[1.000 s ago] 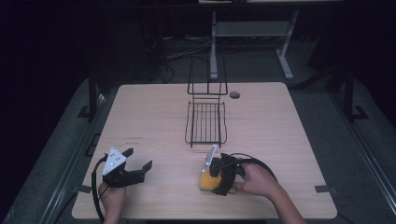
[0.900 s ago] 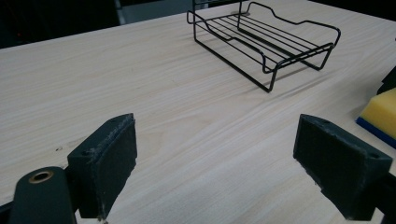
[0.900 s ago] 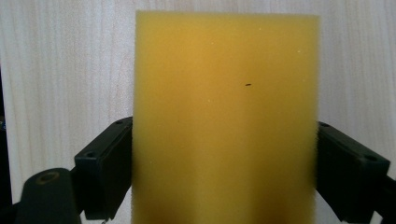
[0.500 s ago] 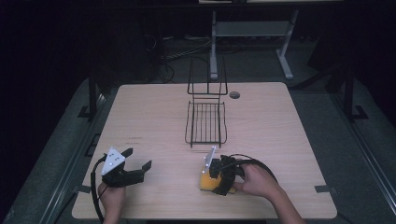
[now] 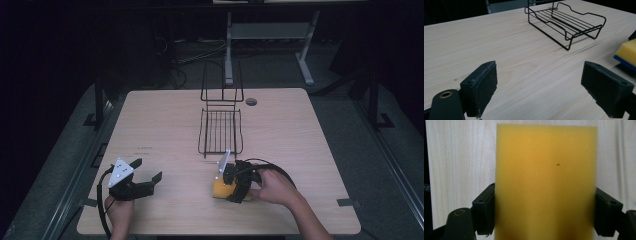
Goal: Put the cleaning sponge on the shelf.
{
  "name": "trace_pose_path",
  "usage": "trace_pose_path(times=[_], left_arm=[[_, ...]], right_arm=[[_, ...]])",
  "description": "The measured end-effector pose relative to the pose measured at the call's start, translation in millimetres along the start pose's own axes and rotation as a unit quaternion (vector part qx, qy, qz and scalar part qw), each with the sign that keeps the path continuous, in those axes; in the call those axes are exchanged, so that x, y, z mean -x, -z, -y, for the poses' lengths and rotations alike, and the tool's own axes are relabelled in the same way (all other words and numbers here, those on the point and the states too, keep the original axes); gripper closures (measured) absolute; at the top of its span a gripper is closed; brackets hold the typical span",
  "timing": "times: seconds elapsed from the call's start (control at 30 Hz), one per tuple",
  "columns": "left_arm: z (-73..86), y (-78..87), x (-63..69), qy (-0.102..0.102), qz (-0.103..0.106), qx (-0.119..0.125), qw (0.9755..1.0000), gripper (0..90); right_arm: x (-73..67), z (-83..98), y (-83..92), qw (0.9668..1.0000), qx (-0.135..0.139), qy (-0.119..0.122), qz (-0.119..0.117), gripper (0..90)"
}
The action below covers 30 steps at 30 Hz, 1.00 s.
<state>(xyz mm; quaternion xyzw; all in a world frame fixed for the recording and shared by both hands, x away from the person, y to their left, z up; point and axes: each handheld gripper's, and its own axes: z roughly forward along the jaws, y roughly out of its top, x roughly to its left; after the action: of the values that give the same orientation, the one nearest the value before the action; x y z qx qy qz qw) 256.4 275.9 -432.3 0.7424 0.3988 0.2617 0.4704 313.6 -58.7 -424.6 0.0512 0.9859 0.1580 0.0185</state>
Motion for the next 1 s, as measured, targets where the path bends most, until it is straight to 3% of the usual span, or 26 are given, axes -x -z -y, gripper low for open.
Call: trace_pose_path(times=[0.37, 1.0], left_arm=[[-0.3, -0.4, 1.1, 0.000, 0.002, 0.001, 1.0000, 12.8], [-0.8, -1.3, 2.2, -0.001, 0.005, 0.003, 1.0000, 12.8]], right_arm=[[13.6, -8.3, 13.3, 0.9999, 0.009, 0.001, -0.006, 21.7], [43.4, -23.5, 23.7, 1.0000, -0.003, 0.004, -0.002, 21.7]])
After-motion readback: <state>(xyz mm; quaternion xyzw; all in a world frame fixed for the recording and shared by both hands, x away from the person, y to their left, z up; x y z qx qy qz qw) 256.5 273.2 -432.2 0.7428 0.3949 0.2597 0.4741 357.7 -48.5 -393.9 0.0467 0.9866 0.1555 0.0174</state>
